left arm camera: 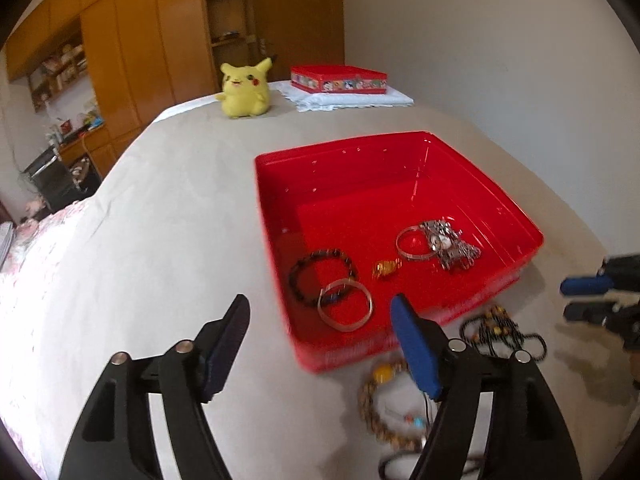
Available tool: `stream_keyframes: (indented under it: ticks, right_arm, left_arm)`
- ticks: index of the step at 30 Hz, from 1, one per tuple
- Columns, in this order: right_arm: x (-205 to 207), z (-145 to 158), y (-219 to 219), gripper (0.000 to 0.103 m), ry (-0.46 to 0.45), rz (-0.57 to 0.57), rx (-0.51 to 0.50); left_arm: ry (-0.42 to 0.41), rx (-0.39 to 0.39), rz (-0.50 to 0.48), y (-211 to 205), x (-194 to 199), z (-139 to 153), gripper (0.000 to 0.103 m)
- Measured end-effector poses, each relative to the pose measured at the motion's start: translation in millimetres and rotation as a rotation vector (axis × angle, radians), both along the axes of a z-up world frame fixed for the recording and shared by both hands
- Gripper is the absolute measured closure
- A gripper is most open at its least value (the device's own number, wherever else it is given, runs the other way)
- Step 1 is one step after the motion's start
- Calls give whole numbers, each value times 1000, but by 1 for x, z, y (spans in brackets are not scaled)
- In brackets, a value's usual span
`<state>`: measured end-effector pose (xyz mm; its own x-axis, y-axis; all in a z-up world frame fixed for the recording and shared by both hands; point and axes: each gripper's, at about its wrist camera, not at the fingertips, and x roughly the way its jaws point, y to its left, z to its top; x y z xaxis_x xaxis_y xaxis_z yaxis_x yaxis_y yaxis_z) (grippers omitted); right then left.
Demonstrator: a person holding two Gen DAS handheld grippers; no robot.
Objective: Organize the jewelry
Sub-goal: 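Move both open tools back over the remaining jewelry on the sheet, then grasp the black cord pendant with the left tool while the right tool grasps the black bead necklace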
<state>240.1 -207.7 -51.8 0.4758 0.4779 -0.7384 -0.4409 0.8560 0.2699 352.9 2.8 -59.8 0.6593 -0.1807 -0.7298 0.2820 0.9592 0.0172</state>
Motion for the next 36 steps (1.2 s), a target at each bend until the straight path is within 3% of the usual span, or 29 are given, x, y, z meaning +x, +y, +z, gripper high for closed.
stream_keyframes:
  ticks: [8, 15, 18, 23, 36]
  right_arm:
    - [-39, -24, 10, 63, 53, 5, 2]
    - [-5, -36, 18, 63, 13, -38, -49]
    - [10, -50, 23, 69, 31, -41, -82]
    - [11, -59, 19, 96, 32, -47, -122]
    - [-47, -26, -18, 97, 8, -119, -44]
  left_arm:
    - [81, -36, 33, 14, -53, -27, 26]
    - [122, -73, 22, 10, -80, -43, 26]
    - [126, -88, 13, 9, -83, -44, 26]
    - [128, -88, -6, 7, -87, -44, 26]
    - [185, -118, -174, -38, -115, -56, 26]
